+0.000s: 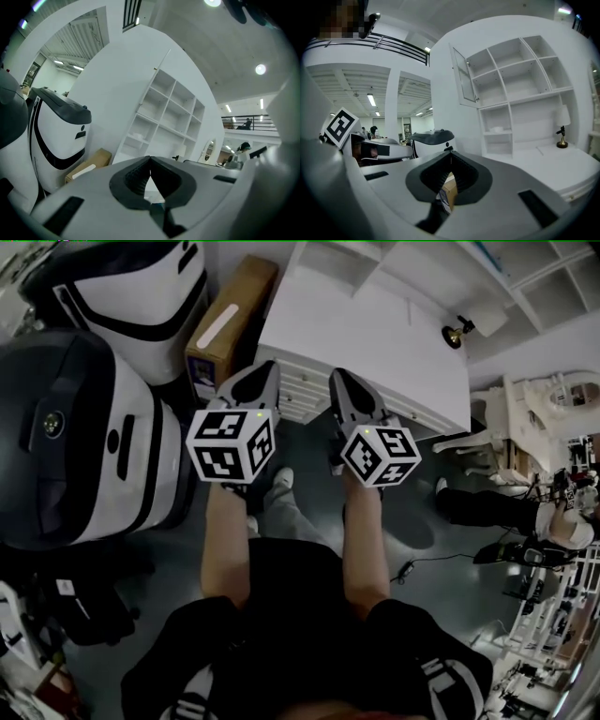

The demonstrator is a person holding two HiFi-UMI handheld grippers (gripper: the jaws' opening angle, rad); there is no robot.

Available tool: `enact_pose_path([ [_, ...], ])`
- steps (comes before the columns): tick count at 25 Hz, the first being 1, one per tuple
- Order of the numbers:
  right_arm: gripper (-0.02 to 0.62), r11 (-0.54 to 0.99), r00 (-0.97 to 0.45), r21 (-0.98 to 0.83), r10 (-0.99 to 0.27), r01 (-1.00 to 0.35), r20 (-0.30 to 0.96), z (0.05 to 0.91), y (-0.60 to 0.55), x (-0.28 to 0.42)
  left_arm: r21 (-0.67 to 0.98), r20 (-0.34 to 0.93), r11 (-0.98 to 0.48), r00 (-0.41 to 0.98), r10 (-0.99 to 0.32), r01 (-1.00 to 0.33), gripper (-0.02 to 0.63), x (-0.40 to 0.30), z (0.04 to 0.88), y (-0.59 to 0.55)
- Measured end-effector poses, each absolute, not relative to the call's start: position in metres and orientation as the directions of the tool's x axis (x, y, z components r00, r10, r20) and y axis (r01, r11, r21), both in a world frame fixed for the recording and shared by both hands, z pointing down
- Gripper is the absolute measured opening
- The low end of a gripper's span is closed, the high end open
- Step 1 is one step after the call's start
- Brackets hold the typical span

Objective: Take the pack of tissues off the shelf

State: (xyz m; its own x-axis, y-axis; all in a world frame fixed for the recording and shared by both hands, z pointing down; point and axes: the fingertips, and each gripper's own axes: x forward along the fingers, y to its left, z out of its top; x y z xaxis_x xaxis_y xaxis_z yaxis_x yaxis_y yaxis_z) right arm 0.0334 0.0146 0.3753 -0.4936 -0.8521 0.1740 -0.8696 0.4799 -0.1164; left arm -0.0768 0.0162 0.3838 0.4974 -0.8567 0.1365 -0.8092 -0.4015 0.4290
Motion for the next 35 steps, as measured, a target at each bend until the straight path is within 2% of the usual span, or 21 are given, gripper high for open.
enact_pose_path([
  [11, 0.020, 0.459, -0.479, -0.138, -0.856, -0.877, 0.195, 0.381, -0.047, 0.077, 0.406, 0.197, -0.390, 0.496, -0.846, -0.826, 0.011, -0.034, 0.399, -0.045],
  [16, 0.020, 0.469, -0.489, -0.142, -0.851, -0.872, 0.190, 0.376, -0.081, 0.097, 0.308, 0.271, -0.346, 0.430, -0.861, -0.886, 0.011, -0.019, 0.409, -0.076],
  [27, 0.020, 0.517, -0.542, -0.175, -0.827, -0.838, 0.150, 0.369, -0.143, 0.133, 0.331, 0.240, -0.320, 0.407, -0.881, -0.888, 0.011, 0.024, 0.401, -0.140],
  [35, 0.020, 0.516, -0.532, -0.159, -0.842, -0.842, 0.086, 0.342, -0.172, 0.176, 0.306, 0.194, -0.370, 0.438, -0.878, -0.877, 0.011, 0.080, 0.381, -0.174],
])
